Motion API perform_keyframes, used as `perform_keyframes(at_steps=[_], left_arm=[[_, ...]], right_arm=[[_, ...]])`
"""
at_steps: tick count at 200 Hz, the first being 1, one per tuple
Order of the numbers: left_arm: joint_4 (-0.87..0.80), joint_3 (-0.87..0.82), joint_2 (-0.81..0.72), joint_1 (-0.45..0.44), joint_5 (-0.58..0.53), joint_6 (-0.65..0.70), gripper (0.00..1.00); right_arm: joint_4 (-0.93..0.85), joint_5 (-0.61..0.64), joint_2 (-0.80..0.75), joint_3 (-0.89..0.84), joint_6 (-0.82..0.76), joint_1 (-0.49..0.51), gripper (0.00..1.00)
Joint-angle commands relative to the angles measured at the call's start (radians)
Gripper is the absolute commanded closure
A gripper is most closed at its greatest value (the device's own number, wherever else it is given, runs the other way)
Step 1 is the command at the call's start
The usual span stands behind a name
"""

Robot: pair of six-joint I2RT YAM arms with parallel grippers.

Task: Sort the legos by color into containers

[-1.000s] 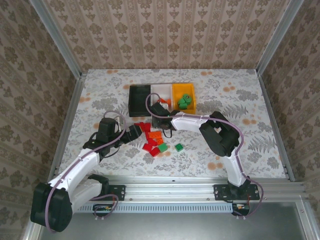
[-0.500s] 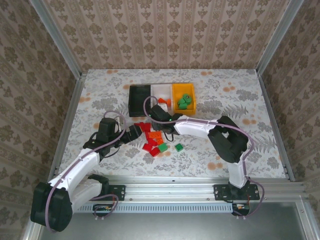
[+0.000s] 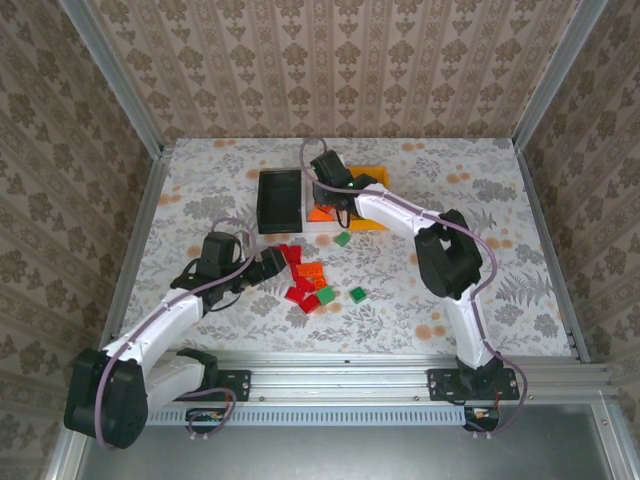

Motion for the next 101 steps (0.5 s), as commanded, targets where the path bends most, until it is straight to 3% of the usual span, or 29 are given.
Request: perform_keyframes(at_steps=[1,25,54,101], left_arm=[[-0.023,0.014,-0.035,-0.001,-0.007,0.021,0.0],[-0.023,0.013,-0.032,-0.001,-0.01,0.023,0.0],[-0.016,0.022,-0.017,-0.001,0.002,0.018,0.0],[-0.006,0.016,-0.023,0.0,-0.017,0.017,0.0]], right_arm=[[-0.123,-0.028,0.064,0.112,-0.058,0.007,0.62],[-0.133,-0.011,0.057,0.125,-0.073,0.005,0.49],[-0.079,0.011,-0.061,0.027,-0.084,0.014,0.47],[0.046,0.039,-0.338,-0.38,-0.008,0.156,0.45]])
